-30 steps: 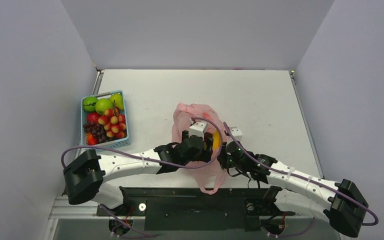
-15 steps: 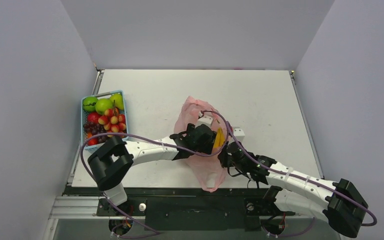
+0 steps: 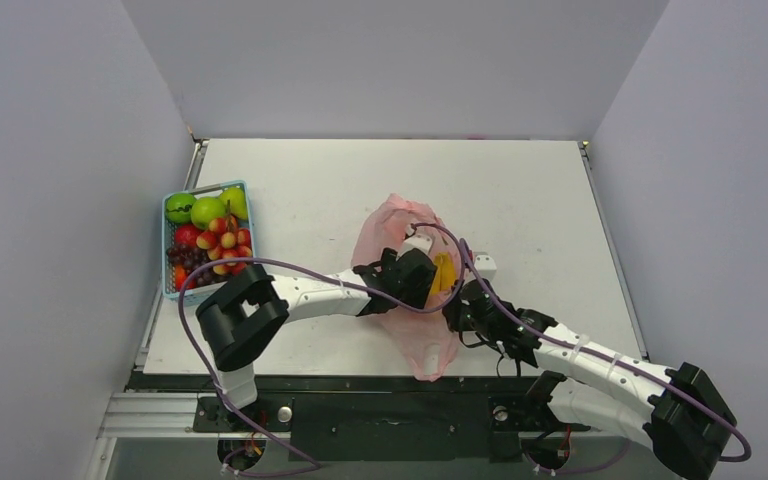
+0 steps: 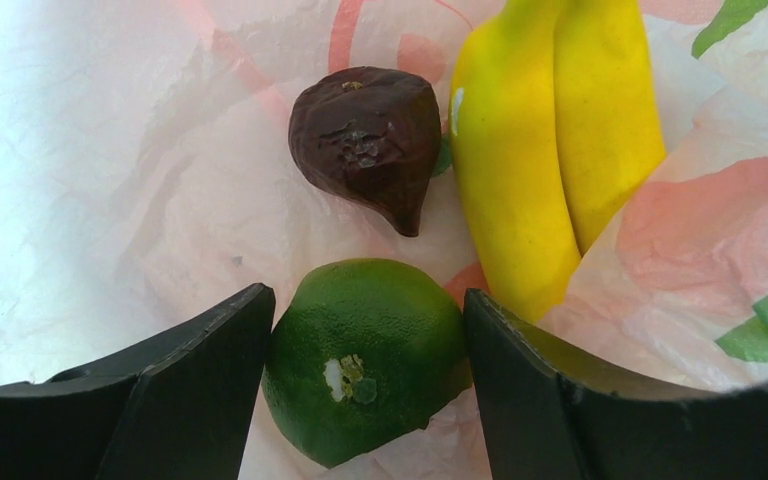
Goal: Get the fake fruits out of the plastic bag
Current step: Take out the fake fruit from the plastic bag.
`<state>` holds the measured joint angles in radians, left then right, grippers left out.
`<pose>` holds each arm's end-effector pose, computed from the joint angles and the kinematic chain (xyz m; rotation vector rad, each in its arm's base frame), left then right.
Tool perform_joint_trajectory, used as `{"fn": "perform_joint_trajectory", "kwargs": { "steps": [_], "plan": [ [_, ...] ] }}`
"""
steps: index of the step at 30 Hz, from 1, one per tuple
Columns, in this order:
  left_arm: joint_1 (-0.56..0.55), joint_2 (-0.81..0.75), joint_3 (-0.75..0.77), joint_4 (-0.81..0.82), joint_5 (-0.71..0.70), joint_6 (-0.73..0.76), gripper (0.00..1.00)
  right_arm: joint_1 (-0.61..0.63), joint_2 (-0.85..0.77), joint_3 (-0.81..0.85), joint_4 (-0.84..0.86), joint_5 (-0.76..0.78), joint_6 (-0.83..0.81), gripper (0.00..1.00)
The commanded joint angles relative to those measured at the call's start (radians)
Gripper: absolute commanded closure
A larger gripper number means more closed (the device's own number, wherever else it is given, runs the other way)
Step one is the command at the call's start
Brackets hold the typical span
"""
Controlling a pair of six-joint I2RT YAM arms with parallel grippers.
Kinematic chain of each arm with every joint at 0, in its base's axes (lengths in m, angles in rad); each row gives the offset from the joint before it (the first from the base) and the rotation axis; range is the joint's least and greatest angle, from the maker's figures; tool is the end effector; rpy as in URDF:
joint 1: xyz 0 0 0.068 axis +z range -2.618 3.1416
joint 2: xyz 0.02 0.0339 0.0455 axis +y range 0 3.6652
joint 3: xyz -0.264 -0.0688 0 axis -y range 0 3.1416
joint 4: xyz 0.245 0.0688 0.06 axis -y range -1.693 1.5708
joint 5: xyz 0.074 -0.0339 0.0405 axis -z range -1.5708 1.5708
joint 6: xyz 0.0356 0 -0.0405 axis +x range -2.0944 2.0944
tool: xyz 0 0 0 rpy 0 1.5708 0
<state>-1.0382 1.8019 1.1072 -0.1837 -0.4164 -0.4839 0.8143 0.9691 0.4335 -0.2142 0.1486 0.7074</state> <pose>0.2029 -0.3159 0.1777 0.4720 2.3155 -0.2258 0.1355 0.1359 0.1833 -0.0503 2.3863 0.5873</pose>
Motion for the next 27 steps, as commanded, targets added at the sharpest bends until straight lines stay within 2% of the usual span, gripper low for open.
{"fn": "perform_joint_trajectory", "kwargs": {
  "steps": [1,4,10,15,20,27],
  "plan": [
    [-0.005,0.042,0.048,-0.018,0.010,0.033,0.35,-0.007,-0.017,0.002,0.041,-0.016,-0.034,1.00],
    [-0.001,0.057,0.083,-0.026,0.034,0.050,0.53,-0.011,-0.021,-0.002,0.040,-0.014,-0.038,1.00],
    [0.012,-0.005,0.099,0.010,0.068,0.051,0.69,-0.017,-0.006,-0.010,0.040,-0.008,-0.046,1.00],
    [0.035,-0.107,0.032,0.119,0.118,0.025,0.71,-0.032,-0.014,0.002,0.022,-0.007,-0.066,1.00],
    [0.046,-0.251,-0.094,0.304,0.192,-0.023,0.71,-0.033,-0.019,-0.018,0.038,0.009,-0.062,1.00],
    [0.103,-0.364,-0.186,0.401,0.248,-0.077,0.71,-0.044,0.002,0.003,0.028,-0.003,-0.073,1.00]
  ]
}}
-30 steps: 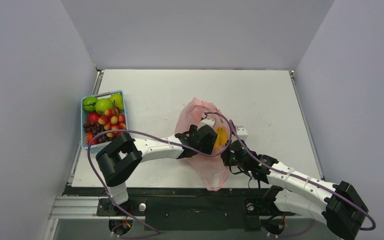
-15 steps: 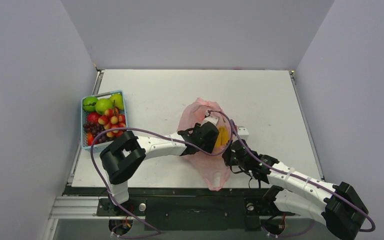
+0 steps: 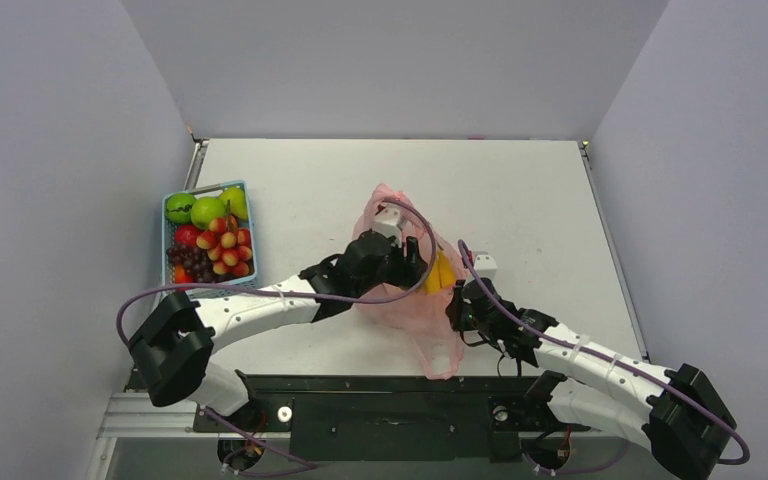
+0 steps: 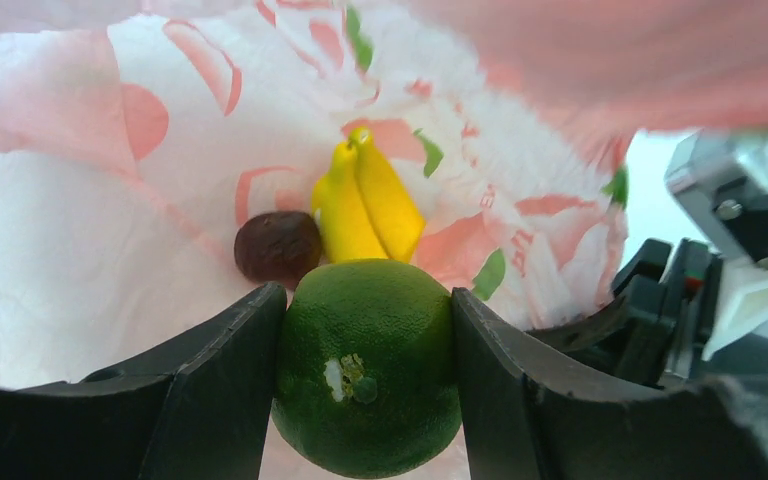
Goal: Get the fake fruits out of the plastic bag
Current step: Take out the fake fruit from the plastic bag.
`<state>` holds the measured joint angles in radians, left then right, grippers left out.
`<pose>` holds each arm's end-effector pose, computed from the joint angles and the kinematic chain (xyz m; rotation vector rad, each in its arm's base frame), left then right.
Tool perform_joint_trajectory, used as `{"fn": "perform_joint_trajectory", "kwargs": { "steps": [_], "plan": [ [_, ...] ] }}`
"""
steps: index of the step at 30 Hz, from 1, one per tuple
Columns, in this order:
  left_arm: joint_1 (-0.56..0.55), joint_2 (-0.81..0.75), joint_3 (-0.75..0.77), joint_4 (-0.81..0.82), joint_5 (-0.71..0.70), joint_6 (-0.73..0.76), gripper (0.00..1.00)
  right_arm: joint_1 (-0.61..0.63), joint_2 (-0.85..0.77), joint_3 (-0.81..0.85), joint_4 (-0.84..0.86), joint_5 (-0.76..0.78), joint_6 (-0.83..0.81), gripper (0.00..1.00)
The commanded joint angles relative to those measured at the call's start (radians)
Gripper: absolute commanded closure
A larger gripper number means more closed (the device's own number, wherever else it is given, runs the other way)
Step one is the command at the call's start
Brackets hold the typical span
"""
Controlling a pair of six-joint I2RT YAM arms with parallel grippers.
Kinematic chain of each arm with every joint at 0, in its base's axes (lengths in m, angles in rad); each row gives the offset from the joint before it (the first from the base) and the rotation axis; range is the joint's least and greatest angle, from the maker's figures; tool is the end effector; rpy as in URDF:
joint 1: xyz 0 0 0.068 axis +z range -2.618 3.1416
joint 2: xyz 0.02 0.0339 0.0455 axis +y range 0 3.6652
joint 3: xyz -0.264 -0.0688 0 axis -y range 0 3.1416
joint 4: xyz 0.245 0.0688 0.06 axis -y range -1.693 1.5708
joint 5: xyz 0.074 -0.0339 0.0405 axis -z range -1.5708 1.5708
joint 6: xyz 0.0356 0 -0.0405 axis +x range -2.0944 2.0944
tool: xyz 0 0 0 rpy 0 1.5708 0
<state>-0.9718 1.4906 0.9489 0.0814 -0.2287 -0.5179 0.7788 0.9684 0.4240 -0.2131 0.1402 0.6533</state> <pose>0.1967 -0.2738 0.2535 0.3247 2.0666 -0.7013 0.1390 0.1302 0.1804 -0.0776 2.3847 0.5478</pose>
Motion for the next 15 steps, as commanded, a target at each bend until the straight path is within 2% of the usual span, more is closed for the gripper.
{"fn": "perform_joint_trajectory", "kwargs": {
  "steps": [1,2,3,4,5,6,7,8,10,12,13,14,15],
  "plan": [
    [0.042,-0.058,-0.029,0.142,0.116,-0.048,0.71,-0.010,-0.001,0.014,0.024,0.015,-0.019,1.00],
    [0.059,-0.066,-0.032,0.163,0.159,-0.057,0.71,-0.010,-0.009,0.016,0.014,0.021,-0.018,1.00],
    [0.071,-0.070,-0.039,0.187,0.307,-0.089,0.72,-0.012,-0.015,0.016,0.010,0.036,-0.018,1.00],
    [0.103,-0.075,-0.058,0.271,0.392,-0.115,0.72,-0.016,-0.023,0.017,0.006,0.044,-0.018,1.00],
    [0.132,-0.075,-0.071,0.322,0.584,-0.189,0.73,-0.018,-0.029,0.017,0.005,0.056,-0.019,1.00],
    [0.142,-0.074,-0.100,0.446,0.676,-0.231,0.74,-0.025,-0.036,0.019,0.006,0.061,-0.022,1.00],
    [0.153,-0.076,-0.115,0.501,0.825,-0.320,0.74,-0.027,-0.037,0.021,0.006,0.072,-0.024,1.00],
    [0.155,-0.086,-0.139,0.592,0.882,-0.357,0.75,-0.036,-0.039,0.027,0.006,0.077,-0.029,1.00],
    [0.157,-0.125,-0.177,0.655,1.014,-0.417,0.75,-0.051,-0.036,0.038,0.003,0.082,-0.039,1.00],
    [0.164,-0.207,-0.214,0.593,1.082,-0.416,0.76,-0.066,-0.035,0.046,-0.002,0.074,-0.050,1.00],
    [0.173,-0.263,-0.222,0.540,1.096,-0.366,0.76,-0.070,-0.036,0.047,-0.003,0.071,-0.053,1.00],
    [0.177,-0.324,-0.224,0.373,1.094,-0.325,0.76,-0.076,-0.039,0.047,-0.003,0.068,-0.059,1.00],
    [0.184,-0.364,-0.209,0.280,1.074,-0.219,0.76,-0.079,-0.041,0.044,-0.003,0.067,-0.061,1.00]
  ]
}}
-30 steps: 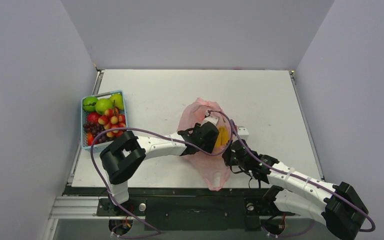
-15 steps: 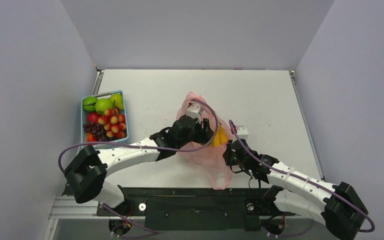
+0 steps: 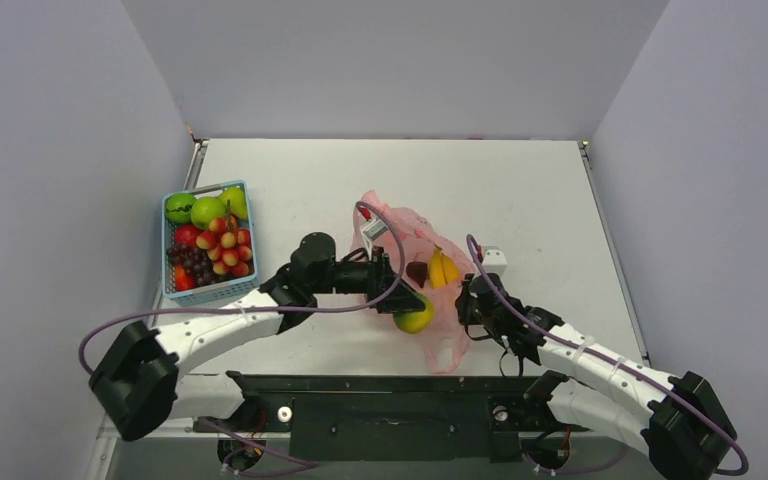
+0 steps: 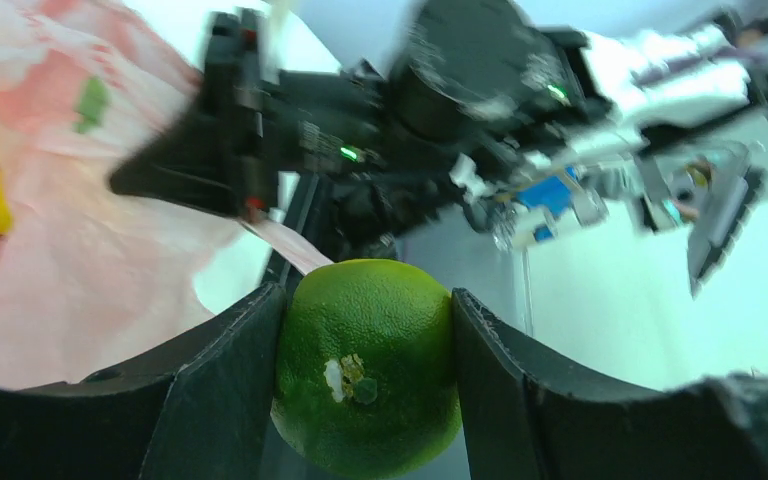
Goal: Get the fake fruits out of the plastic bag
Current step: Take out the fake fruit from the plastic bag, then place the fake fruit in the bin.
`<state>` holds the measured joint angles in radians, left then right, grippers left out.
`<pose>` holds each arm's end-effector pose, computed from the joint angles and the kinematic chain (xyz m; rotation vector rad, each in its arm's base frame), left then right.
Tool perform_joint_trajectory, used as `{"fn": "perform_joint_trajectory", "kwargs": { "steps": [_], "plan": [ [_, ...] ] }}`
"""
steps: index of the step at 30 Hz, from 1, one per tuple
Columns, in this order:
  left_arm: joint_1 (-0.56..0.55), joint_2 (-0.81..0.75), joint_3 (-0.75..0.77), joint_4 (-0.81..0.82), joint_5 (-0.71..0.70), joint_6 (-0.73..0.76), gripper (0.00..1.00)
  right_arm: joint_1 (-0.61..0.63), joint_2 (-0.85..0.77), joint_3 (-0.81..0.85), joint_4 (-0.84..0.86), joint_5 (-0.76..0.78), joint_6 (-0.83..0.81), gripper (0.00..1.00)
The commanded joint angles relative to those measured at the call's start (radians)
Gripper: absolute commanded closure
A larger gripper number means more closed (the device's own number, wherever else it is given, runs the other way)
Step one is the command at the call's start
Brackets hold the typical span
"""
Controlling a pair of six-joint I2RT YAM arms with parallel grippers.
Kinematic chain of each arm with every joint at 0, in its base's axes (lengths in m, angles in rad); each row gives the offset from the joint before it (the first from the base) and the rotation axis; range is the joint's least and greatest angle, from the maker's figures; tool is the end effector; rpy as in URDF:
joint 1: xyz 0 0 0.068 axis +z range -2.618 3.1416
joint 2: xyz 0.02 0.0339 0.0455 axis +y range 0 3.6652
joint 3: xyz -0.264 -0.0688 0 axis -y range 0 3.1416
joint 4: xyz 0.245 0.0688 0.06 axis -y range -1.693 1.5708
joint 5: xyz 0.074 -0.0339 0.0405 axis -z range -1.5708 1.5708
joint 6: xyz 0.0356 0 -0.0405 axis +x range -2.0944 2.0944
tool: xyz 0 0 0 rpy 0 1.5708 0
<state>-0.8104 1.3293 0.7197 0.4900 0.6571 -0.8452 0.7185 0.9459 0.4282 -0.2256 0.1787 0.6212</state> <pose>0.1866 -0.2277 0.2666 0.5502 1.9406 -1.7065 0.1460 0.1193 0.1847 -0.0219 2.3475 0.4748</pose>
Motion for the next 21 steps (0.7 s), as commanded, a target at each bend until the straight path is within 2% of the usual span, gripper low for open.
{"fn": "perform_joint_trajectory", "kwargs": {
  "steps": [1,2,3,4,5,6,7,8,9,10,11,12,15,18,20,21],
  "plan": [
    [0.024,-0.283,0.035,-0.344,0.125,0.161,0.76,-0.023,-0.022,0.035,0.010,0.026,-0.032,1.00],
    [0.031,-0.321,0.064,-0.450,0.079,0.260,0.76,-0.026,-0.023,0.032,0.012,0.024,-0.033,1.00],
    [0.036,-0.393,0.083,-0.654,-0.022,0.303,0.76,-0.030,-0.025,0.025,0.013,0.019,-0.034,1.00],
    [0.048,-0.454,0.129,-0.755,-0.085,0.366,0.76,-0.032,-0.026,0.023,0.016,0.017,-0.035,1.00],
    [0.056,-0.480,0.153,-0.923,-0.236,0.389,0.76,-0.036,-0.026,0.019,0.017,0.011,-0.035,1.00],
    [0.069,-0.533,0.197,-1.078,-0.328,0.407,0.75,-0.037,-0.027,0.019,0.020,0.011,-0.035,1.00],
    [0.075,-0.555,0.220,-1.156,-0.556,0.407,0.76,-0.039,-0.028,0.018,0.021,0.009,-0.035,1.00],
    [0.079,-0.597,0.263,-1.308,-0.680,0.373,0.77,-0.042,-0.026,0.019,0.023,0.009,-0.036,1.00],
    [0.079,-0.615,0.284,-1.381,-0.934,0.341,0.77,-0.045,-0.026,0.019,0.022,0.009,-0.038,1.00],
    [0.080,-0.644,0.315,-1.509,-1.047,0.263,0.77,-0.050,-0.026,0.020,0.022,0.008,-0.041,1.00],
    [0.081,-0.658,0.332,-1.563,-1.261,0.179,0.77,-0.054,-0.027,0.020,0.021,0.003,-0.044,1.00],
    [0.081,-0.676,0.362,-1.627,-1.340,0.165,0.81,-0.061,-0.027,0.020,0.021,-0.001,-0.051,1.00],
    [0.083,-0.701,0.379,-1.612,-1.567,0.227,0.85,-0.073,-0.027,0.010,0.032,-0.032,-0.058,1.00],
    [0.089,-0.725,0.297,-1.392,-1.679,0.394,0.85,-0.082,-0.026,0.004,0.045,-0.043,-0.059,1.00],
    [0.129,-0.699,0.261,-1.261,-1.750,0.523,0.84,-0.094,-0.032,0.002,0.044,-0.052,-0.059,1.00],
    [0.194,-0.685,0.237,-1.207,-1.750,0.637,0.83,-0.099,-0.037,0.001,0.046,-0.058,-0.062,1.00]
  ]
}}
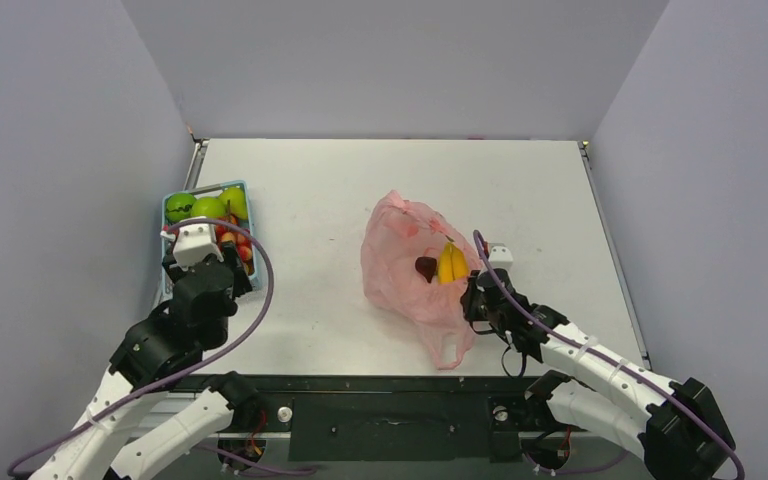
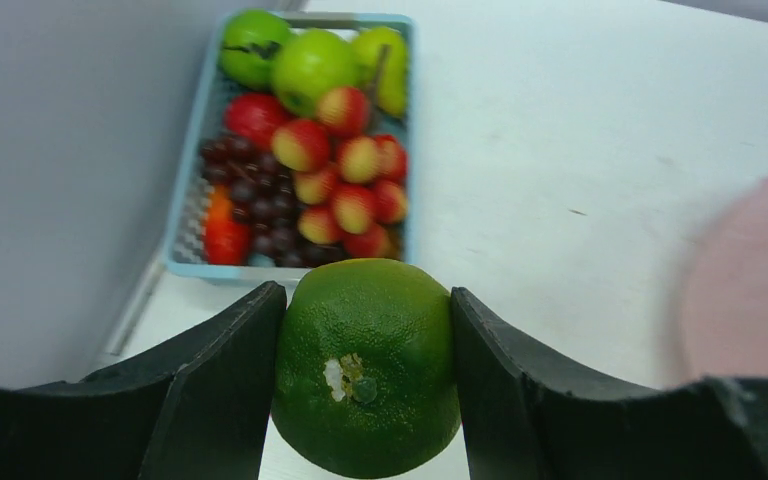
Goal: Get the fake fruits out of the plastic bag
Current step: Place the fake fruit in the bin.
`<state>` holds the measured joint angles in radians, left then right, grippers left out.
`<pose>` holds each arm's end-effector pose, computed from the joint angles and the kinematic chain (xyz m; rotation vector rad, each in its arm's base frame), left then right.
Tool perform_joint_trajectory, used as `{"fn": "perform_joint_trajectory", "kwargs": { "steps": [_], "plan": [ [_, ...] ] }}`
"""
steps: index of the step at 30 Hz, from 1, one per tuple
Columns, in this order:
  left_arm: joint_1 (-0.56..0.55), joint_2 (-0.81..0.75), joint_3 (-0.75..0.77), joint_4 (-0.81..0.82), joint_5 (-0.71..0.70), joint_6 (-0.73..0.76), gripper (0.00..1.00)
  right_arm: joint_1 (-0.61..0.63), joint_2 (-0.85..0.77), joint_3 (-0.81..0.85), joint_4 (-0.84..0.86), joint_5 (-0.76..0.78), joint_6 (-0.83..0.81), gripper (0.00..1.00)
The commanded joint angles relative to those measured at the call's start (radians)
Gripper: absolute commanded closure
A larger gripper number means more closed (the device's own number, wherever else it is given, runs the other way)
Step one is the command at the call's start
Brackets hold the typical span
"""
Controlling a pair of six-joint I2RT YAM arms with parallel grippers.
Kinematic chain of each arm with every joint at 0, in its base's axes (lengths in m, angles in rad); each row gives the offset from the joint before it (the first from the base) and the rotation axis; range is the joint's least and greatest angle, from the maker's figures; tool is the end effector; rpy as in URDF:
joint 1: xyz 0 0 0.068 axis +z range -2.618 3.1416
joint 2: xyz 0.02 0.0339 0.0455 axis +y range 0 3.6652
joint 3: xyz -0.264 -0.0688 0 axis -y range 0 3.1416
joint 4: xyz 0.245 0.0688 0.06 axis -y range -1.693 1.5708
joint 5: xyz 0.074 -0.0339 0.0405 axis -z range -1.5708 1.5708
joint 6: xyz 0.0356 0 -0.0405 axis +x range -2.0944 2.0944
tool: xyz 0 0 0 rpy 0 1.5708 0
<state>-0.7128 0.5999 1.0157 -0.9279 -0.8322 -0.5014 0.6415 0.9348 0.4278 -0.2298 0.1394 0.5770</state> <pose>0.0833 -0.0372 0.3684 -0.2799 1.8867 0.0539 0.1531 0.1082 0.1860 -0.0031 2.3437 0.4597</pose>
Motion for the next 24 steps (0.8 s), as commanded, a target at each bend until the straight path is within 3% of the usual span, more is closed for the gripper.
{"fn": "perform_joint_trajectory", "kwargs": {
  "steps": [1,2,3,4,5,7,9,13,19,24],
  "plan": [
    [0.143,0.073,-0.070,0.322,-0.178,0.342,0.82,-0.031,-0.029,-0.005,0.053,-0.032,-0.019,1.00],
    [0.277,0.089,-0.082,0.369,-0.113,0.419,0.82,-0.034,-0.030,-0.007,0.060,-0.040,-0.022,1.00],
    [0.351,0.134,-0.081,0.436,0.055,0.436,0.82,-0.038,-0.029,-0.010,0.065,-0.056,-0.022,1.00],
    [0.526,0.188,-0.070,0.475,0.151,0.447,0.82,-0.040,-0.024,-0.011,0.073,-0.061,-0.024,1.00],
    [0.616,0.219,-0.064,0.492,0.315,0.448,0.83,-0.039,-0.021,-0.012,0.075,-0.070,-0.024,1.00],
    [0.902,0.306,-0.044,0.555,0.486,0.431,0.83,-0.039,-0.017,-0.012,0.080,-0.073,-0.025,1.00],
    [1.035,0.388,-0.023,0.621,0.608,0.395,0.82,-0.040,-0.022,-0.014,0.084,-0.070,-0.025,1.00],
    [1.148,0.574,0.030,0.712,0.749,0.310,0.76,-0.044,-0.034,-0.018,0.085,-0.072,-0.027,1.00],
    [1.173,0.787,0.069,0.821,0.804,0.278,0.63,-0.045,-0.030,-0.020,0.091,-0.083,-0.029,1.00],
    [1.173,0.915,0.099,0.867,0.822,0.288,0.62,-0.044,-0.039,-0.027,0.099,-0.089,-0.031,1.00]
  ]
}}
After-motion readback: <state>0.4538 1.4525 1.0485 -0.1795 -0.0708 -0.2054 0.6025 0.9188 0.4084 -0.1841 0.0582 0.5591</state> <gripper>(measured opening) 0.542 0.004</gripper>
